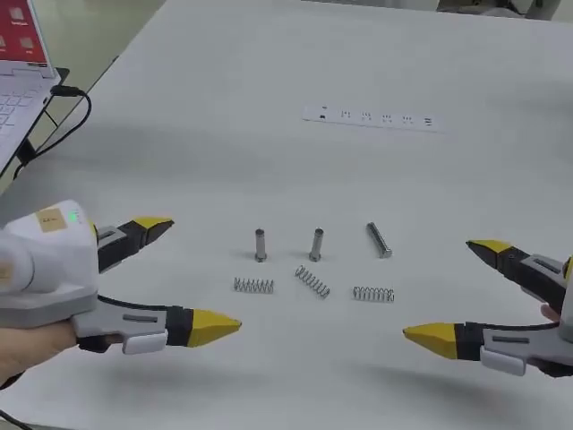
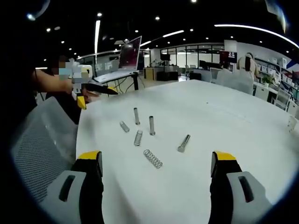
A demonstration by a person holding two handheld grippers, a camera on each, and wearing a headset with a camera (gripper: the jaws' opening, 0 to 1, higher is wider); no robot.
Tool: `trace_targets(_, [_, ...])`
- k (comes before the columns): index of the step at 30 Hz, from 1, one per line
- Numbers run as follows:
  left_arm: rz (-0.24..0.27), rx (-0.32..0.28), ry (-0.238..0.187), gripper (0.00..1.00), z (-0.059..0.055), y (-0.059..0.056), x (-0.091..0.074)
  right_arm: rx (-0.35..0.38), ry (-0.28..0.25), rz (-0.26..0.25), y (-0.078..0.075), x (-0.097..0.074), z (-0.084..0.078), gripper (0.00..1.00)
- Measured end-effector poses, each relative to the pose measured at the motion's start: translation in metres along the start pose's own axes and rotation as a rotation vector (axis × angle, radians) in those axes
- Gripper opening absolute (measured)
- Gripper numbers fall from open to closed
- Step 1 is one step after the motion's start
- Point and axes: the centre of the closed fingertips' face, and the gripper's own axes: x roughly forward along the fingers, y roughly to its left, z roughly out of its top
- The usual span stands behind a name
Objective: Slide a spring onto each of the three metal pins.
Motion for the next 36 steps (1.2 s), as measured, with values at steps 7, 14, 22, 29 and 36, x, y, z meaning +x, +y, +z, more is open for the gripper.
trace_targets(7, [0.000, 0.002, 0.002, 0.98, 0.000, 0.002, -0.002, -0.003, 0.009, 0.006, 0.000, 0.000, -0.002, 0.97])
trace_targets(14, [-0.011, 0.009, 0.001, 0.98, 0.002, 0.001, 0.000, -0.006, 0.014, 0.011, 0.000, 0.000, -0.003, 0.97])
trace_targets(22, [-0.014, 0.009, 0.003, 0.98, 0.000, 0.000, -0.002, -0.012, 0.026, 0.017, 0.000, 0.005, -0.001, 0.96])
trace_targets(29, [-0.012, 0.005, 0.006, 0.98, -0.001, 0.001, -0.004, -0.038, 0.042, 0.020, -0.006, 0.016, 0.013, 0.92])
trace_targets(36, [-0.009, 0.004, 0.001, 0.98, 0.000, 0.003, -0.005, -0.059, 0.054, 0.019, -0.017, 0.033, 0.028, 0.84])
